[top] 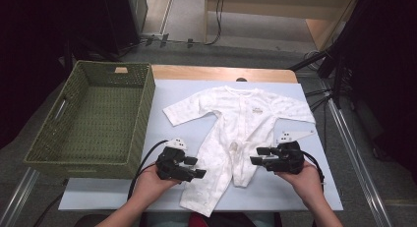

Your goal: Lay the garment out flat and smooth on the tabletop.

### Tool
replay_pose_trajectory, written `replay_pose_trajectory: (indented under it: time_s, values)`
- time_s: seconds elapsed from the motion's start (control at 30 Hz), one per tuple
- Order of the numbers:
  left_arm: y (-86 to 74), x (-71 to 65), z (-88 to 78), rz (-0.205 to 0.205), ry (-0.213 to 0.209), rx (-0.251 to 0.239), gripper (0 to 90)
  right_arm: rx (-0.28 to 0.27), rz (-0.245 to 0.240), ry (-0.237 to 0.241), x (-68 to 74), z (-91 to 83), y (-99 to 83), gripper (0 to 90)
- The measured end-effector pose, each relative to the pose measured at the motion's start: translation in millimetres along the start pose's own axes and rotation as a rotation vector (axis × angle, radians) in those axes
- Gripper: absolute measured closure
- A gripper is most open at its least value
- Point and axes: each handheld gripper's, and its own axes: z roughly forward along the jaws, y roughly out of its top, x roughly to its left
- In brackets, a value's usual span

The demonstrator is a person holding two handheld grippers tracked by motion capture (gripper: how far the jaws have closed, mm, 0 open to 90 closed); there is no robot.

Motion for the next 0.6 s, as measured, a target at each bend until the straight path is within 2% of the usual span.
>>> replay_pose_trajectory:
  time_s: [0.27, 0.47, 0.6]
  values:
    - [-0.1, -1.1, -1.7, 0.008, -0.002, -0.005, 36.5, 0.012, -0.001, -0.004, 7.6, -3.5, -16.0, 48.4]
    - [-0.2, -0.4, -4.6, 0.009, -0.003, -0.013, 36.5, 0.043, 0.007, -0.005, 10.6, 0.2, -26.0, 49.0]
    - [0.7, -0.6, -5.2, 0.009, -0.004, -0.018, 36.5, 0.054, 0.008, -0.011, 11.2, 0.9, -28.3, 54.3]
